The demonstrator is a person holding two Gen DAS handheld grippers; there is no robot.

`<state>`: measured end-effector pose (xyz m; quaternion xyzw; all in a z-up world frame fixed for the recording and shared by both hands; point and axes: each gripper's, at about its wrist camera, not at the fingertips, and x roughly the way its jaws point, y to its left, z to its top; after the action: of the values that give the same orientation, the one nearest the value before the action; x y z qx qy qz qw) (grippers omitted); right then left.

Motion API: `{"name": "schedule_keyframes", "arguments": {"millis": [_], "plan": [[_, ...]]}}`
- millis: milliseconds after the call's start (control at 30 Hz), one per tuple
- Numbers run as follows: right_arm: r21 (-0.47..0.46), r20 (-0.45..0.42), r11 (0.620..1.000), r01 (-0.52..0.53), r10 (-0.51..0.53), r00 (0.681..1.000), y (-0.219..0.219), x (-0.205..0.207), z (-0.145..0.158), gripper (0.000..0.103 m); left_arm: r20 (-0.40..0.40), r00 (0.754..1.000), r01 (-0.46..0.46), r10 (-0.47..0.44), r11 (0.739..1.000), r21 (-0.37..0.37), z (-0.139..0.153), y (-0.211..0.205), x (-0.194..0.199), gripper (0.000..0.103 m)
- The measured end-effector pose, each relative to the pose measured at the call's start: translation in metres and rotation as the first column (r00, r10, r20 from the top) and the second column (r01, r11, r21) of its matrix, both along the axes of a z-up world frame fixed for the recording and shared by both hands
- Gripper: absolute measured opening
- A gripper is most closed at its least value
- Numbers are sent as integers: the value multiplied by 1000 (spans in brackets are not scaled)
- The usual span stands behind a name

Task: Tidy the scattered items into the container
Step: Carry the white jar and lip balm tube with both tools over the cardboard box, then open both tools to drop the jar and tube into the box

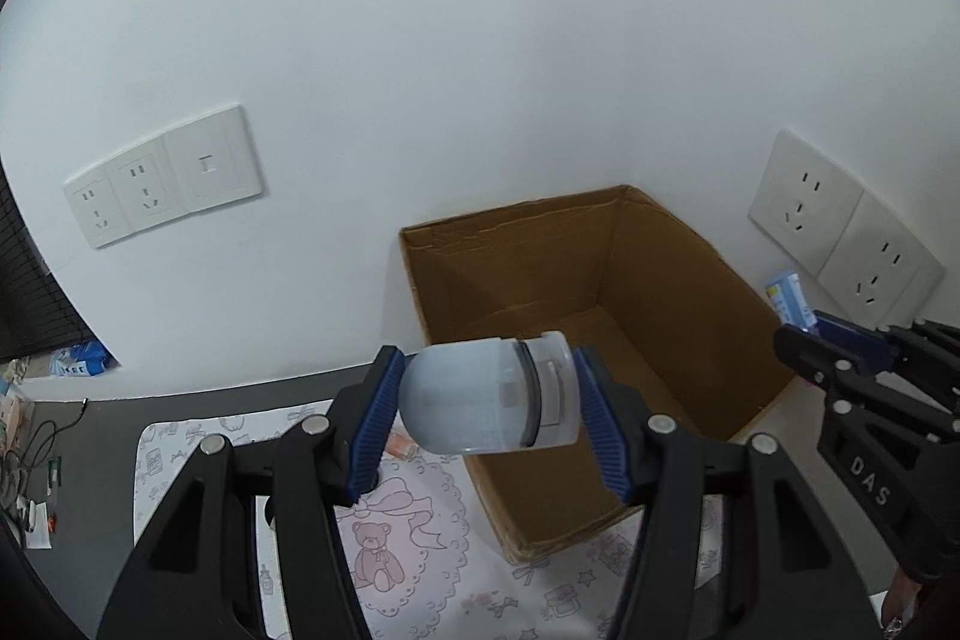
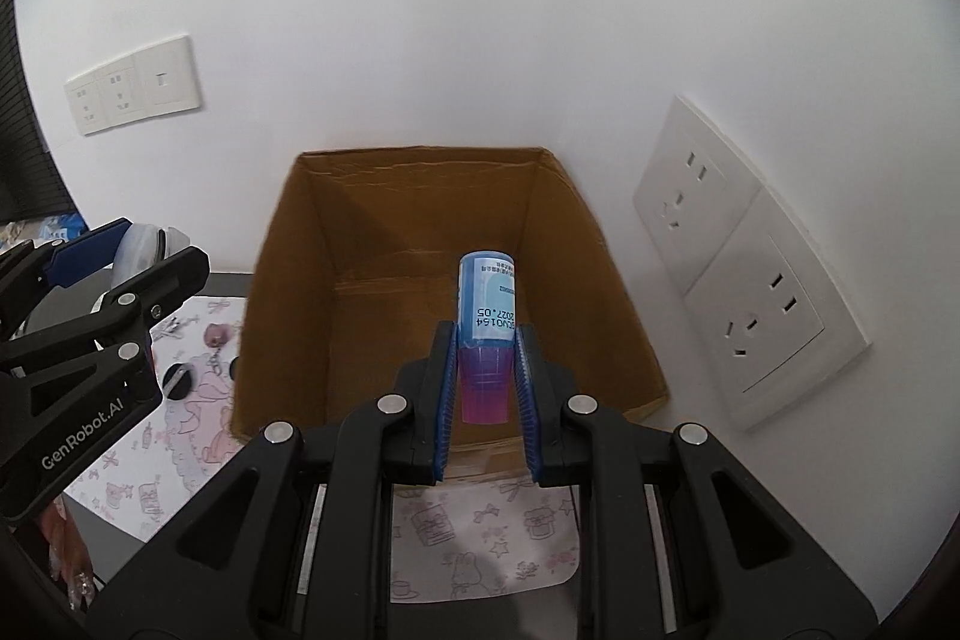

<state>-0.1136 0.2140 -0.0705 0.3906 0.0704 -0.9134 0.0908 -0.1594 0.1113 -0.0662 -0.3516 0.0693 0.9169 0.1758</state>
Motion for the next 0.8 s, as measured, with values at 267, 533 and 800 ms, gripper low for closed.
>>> {"name": "schedule_keyframes", "arguments": {"millis": [267,533,800], "plan": [[-7,35,1000,20,-20,999,14,-20,-15,19,45,999,24,-23,1000,-17,-17,20,-18,57],[-46,88,998,41,-37,995,20,-40,-30,25,149,989,25,-20,999,-38,-37,29,-44,57],[-64,64,998,19,-15,998,16,-43,-31,91,174,983,-46,59,996,-78,-46,23,-55,84]]}}
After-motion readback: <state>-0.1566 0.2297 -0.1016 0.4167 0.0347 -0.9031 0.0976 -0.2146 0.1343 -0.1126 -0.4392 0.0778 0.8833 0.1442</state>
